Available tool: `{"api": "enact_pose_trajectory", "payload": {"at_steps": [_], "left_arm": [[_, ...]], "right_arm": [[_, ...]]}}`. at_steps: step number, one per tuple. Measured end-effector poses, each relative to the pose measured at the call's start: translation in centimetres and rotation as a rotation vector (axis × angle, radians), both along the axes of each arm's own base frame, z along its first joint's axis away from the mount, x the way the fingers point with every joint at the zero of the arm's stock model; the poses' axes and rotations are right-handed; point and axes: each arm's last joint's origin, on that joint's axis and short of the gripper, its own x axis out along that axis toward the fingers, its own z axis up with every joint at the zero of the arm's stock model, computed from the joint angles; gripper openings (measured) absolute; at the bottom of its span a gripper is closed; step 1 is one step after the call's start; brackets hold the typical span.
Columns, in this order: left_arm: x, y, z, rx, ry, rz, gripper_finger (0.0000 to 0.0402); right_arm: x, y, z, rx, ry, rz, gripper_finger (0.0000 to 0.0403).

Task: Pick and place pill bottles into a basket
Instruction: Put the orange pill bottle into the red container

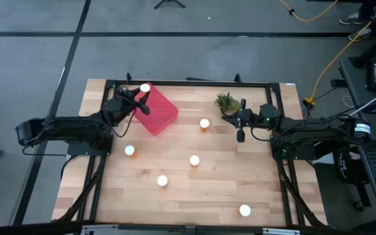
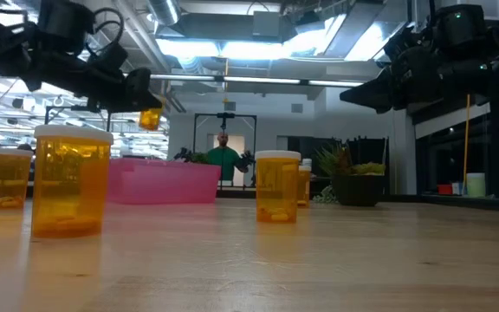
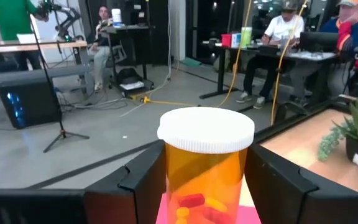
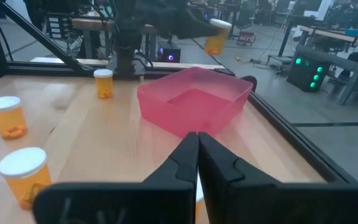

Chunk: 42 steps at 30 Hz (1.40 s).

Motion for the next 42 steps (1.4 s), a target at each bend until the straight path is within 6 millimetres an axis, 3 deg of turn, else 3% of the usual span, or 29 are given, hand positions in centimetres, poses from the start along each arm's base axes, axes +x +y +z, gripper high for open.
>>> {"api": "enact_pose_trajectory", "payload": {"at_steps": [15, 42], "left_arm": [[0.7, 3.1, -2.5, -0.017, 0.038, 0.07, 0.0196], [1.9, 4.9, -7.4, -0.064, 0.055, 0.119, 0.0196]], "right_arm": [[0.0, 0.0, -0.1, 0.009, 0.01, 0.0, 0.0016], [-0.1, 0.0, -0.7, 0.084, 0.058, -0.006, 0.0016]]}}
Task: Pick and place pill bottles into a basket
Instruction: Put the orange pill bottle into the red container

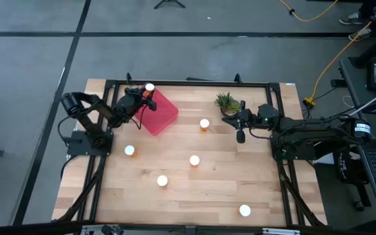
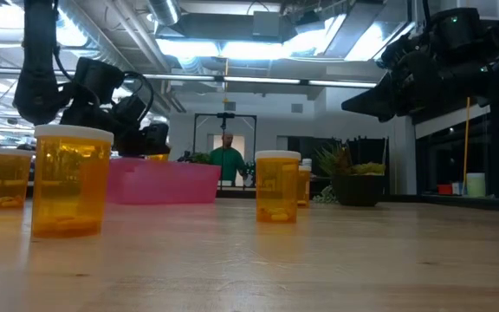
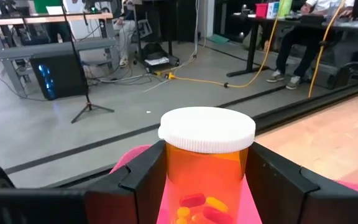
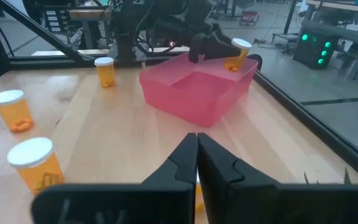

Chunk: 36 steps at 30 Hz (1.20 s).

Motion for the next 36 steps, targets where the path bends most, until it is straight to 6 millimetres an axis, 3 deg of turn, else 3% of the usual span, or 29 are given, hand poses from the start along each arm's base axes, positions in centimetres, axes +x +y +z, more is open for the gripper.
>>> {"api": "enact_pose_trajectory", "payload": {"at_steps": [18, 36], "left_arm": [[-0.1, 0.1, -2.3, -0.068, 0.049, 0.068, 0.0196], [0.0, 0.1, -2.4, -0.059, 0.032, 0.04, 0.0196]], "right_arm": [[0.0, 0.1, 0.1, -0.003, -0.005, 0.006, 0.0016], [0.1, 0.1, 0.2, -0.014, -0.022, 0.005, 0.0016]]}}
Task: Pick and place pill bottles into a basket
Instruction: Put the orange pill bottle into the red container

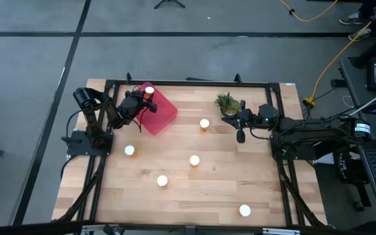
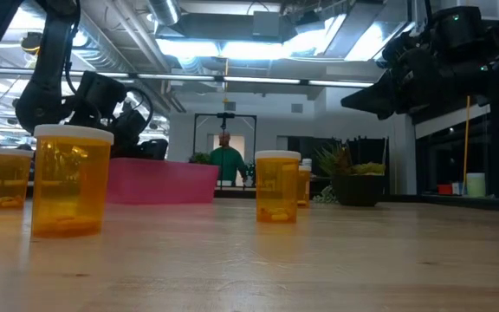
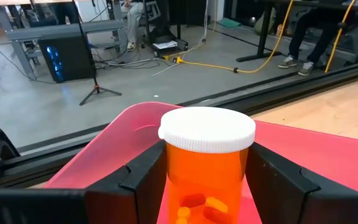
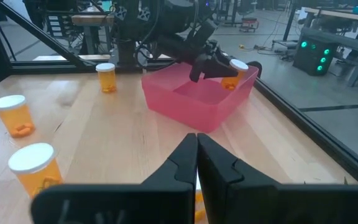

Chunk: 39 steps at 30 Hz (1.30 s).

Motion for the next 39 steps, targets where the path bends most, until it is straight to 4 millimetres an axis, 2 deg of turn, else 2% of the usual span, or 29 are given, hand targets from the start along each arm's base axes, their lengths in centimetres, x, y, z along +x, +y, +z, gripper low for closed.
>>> {"api": "enact_pose_trajectory", "payload": {"at_steps": [12, 39], "left_arm": [[0.0, 0.0, -0.01, 0.005, 0.012, -0.003, 0.021], [-0.1, -0.03, -0.42, -0.025, 0.048, -0.011, 0.0214]], "right_arm": [[0.0, 0.0, 0.0, 0.0, 0.0, 0.0, 0.0016], [0.0, -0.01, 0.07, -0.002, -0.007, -0.001, 0.0016]]}}
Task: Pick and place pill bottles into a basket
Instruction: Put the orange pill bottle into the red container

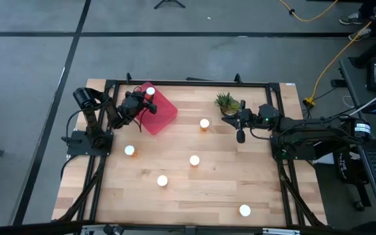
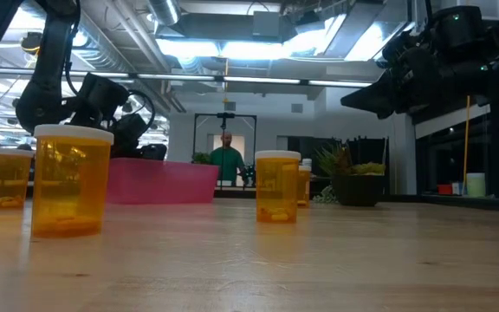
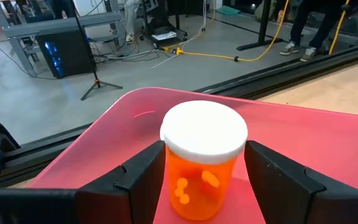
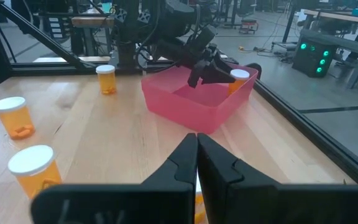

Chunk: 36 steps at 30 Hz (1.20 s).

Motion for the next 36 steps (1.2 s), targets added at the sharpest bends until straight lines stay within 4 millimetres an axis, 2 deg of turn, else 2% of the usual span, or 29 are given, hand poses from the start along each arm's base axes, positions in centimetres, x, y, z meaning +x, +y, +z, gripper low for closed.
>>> {"api": "enact_pose_trajectory", "payload": {"at_steps": [8, 18, 25, 36], "left_arm": [[0.1, -0.05, 0.0, -0.018, -0.028, -0.031, 0.0217], [0.16, -0.08, 0.01, -0.025, -0.036, -0.052, 0.0241], [-0.07, 0.04, 0.04, -0.002, -0.019, 0.034, 0.0243], [0.13, -0.32, 0.07, 0.033, 0.036, 0.061, 0.0242]], "right_arm": [[0.0, 0.0, 0.0, 0.0, 0.0, 0.0, 0.0016], [0.0, 0.0, 0.0, 0.0, 0.0, 0.0, 0.0016], [0.01, 0.0, 0.0, 0.0, 0.0, 0.0, 0.0016], [0.01, 0.01, 0.01, 0.0, 0.0, 0.001, 0.0016]]}}
